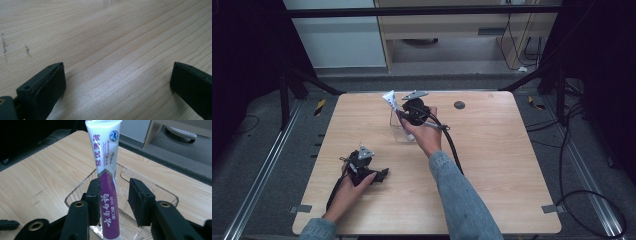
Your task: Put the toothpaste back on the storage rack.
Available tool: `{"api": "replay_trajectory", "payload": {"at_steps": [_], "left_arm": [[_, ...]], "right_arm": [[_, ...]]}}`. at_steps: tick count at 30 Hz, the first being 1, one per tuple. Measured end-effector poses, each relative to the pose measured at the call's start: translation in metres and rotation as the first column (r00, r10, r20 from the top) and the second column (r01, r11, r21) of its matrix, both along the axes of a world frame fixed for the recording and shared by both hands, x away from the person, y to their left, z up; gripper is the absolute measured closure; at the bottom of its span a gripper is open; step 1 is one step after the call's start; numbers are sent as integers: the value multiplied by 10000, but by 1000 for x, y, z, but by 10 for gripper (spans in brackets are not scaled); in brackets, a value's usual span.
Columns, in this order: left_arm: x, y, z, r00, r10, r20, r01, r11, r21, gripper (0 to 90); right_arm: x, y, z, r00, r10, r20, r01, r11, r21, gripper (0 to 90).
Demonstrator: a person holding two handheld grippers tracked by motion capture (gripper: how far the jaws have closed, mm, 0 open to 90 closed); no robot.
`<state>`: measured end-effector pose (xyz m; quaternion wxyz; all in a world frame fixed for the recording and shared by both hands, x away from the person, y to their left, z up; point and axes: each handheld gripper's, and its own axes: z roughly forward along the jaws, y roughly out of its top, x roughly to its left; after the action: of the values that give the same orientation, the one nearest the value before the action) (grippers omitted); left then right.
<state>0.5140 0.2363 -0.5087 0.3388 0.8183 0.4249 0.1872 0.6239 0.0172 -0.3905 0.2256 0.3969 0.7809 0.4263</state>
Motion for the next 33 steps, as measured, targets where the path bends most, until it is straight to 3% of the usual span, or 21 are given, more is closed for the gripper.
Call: {"api": "replay_trajectory", "payload": {"at_steps": [8, 14, 22, 24, 33], "left_arm": [[0, 0, 0, 10000, -5, 0, 5, 10000, 6, 0], [0, 0, 0, 10000, 1, 7, -1, 10000, -6, 0], [0, 0, 0, 10000, 2, 6, -2, 10000, -10, 0], [0, 0, 0, 10000, 4, 9, -4, 10000, -16, 0], [0, 0, 0, 10000, -18, -1, 18, 10000, 17, 0]], "right_arm": [[-5, -7, 1, 9997, -108, -213, 109, 9999, 14, 478], [-9, -15, 4, 9995, -69, -309, 83, 9991, 425, 323], [-12, -18, 3, 9983, 144, -568, -152, 9998, -140, 162], [-13, -20, 4, 9980, 202, -604, -224, 9991, -357, 151], [-18, -32, 8, 9989, 147, -440, -160, 9994, -301, 122]]}}
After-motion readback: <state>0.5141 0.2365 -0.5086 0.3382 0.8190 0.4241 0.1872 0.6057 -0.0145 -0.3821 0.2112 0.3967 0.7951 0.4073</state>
